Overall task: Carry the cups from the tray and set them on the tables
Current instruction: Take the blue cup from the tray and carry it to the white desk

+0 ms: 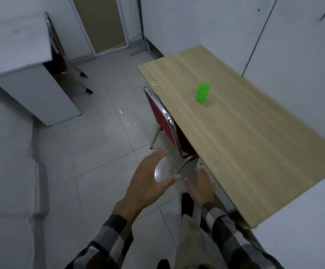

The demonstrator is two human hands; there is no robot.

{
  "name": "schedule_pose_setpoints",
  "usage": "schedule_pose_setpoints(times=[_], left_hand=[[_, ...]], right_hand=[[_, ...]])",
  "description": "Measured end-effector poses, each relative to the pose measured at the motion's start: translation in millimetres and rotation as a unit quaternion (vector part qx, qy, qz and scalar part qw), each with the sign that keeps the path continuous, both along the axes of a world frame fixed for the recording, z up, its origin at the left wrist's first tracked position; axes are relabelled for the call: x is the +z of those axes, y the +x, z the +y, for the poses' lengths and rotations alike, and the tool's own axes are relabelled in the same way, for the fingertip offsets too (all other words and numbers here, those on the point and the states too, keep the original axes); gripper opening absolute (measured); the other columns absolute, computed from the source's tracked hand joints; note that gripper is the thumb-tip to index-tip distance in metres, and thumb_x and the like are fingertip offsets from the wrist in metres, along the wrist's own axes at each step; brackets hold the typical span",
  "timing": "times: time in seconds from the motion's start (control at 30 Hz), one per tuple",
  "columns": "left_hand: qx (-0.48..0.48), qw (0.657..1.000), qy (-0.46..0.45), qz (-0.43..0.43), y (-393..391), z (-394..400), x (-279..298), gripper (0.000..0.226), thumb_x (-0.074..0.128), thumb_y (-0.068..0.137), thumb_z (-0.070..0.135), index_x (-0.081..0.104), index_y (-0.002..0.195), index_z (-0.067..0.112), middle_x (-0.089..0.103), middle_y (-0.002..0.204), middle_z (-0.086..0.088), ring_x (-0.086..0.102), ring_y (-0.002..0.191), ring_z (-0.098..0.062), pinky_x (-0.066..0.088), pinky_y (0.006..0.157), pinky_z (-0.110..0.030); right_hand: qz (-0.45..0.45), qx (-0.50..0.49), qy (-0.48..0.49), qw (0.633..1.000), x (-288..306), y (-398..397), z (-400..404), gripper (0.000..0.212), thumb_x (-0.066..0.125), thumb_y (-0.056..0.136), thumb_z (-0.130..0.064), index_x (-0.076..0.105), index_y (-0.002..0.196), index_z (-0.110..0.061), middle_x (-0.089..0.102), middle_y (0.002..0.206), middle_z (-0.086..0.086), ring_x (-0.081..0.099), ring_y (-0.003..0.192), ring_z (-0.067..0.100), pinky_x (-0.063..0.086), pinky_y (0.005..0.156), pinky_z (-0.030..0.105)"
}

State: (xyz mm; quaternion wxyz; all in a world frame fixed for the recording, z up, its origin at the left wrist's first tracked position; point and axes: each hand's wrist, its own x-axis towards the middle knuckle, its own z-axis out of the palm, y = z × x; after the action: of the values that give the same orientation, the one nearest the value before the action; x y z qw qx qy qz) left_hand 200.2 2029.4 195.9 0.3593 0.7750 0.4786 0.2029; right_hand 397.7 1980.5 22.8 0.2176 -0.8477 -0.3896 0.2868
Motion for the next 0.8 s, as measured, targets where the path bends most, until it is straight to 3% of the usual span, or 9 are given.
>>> schedule_pose_setpoints(times=[0.13, 0.27, 0.43, 0.63, 0.8], left_hand=[[0.029, 0.994, 0.085, 0.065, -32.4, -51.6, 21.4, 0.09, 0.056, 0.086, 0.074, 0.037, 0.16, 0.027, 0.029, 0.166, 0.015, 0.016, 0.156, -0.003, -0.004, 0.129, -0.036], [0.043, 0.982, 0.124, 0.132, -40.4, -92.2, 41.1, 0.095, 0.053, 0.09, 0.072, 0.02, 0.167, 0.027, 0.009, 0.176, 0.002, -0.006, 0.16, -0.008, -0.017, 0.127, -0.044], [0.054, 0.977, 0.16, 0.128, -44.3, -138.8, 63.4, 0.1, 0.046, 0.086, 0.077, 0.016, 0.168, 0.029, 0.004, 0.175, 0.002, -0.006, 0.162, -0.013, -0.016, 0.127, -0.048], [0.089, 0.967, 0.188, 0.148, -49.4, -208.0, 69.6, 0.098, 0.044, 0.086, 0.076, 0.02, 0.167, 0.026, 0.011, 0.176, -0.003, 0.001, 0.163, -0.018, -0.007, 0.129, -0.054], [0.125, 0.962, 0.183, 0.158, -29.1, -288.5, 67.2, 0.104, 0.033, 0.082, 0.082, 0.021, 0.167, 0.025, 0.011, 0.176, -0.004, 0.001, 0.163, -0.02, -0.006, 0.129, -0.056]], right_hand=[[-0.08, 0.028, 0.058, 0.995, 65.3, -22.2, -48.9, 0.069, 0.058, 0.099, -0.048, 0.034, 0.157, -0.02, 0.021, 0.171, 0.009, 0.01, 0.159, 0.026, -0.001, 0.125, 0.061], [-0.172, 0.067, 0.125, 0.975, 132.2, -36.8, -97.8, 0.069, 0.053, 0.098, -0.052, 0.033, 0.157, -0.022, 0.013, 0.172, 0.008, -0.001, 0.16, 0.025, -0.007, 0.124, 0.064], [-0.211, 0.072, 0.173, 0.959, 186.4, -40.6, -146.2, 0.072, 0.047, 0.094, -0.057, 0.034, 0.157, -0.025, 0.012, 0.173, 0.007, -0.003, 0.16, 0.025, -0.005, 0.124, 0.064], [-0.172, 0.079, 0.204, 0.961, 202.2, -35.2, -219.7, 0.073, 0.046, 0.094, -0.061, 0.031, 0.158, -0.029, 0.009, 0.173, 0.004, -0.007, 0.16, 0.02, -0.007, 0.125, 0.06], [-0.116, 0.08, 0.222, 0.965, 209.8, -11.4, -307.2, 0.071, 0.046, 0.093, -0.062, 0.03, 0.157, -0.035, 0.01, 0.173, 0.0, -0.007, 0.16, 0.017, -0.016, 0.122, 0.049]])
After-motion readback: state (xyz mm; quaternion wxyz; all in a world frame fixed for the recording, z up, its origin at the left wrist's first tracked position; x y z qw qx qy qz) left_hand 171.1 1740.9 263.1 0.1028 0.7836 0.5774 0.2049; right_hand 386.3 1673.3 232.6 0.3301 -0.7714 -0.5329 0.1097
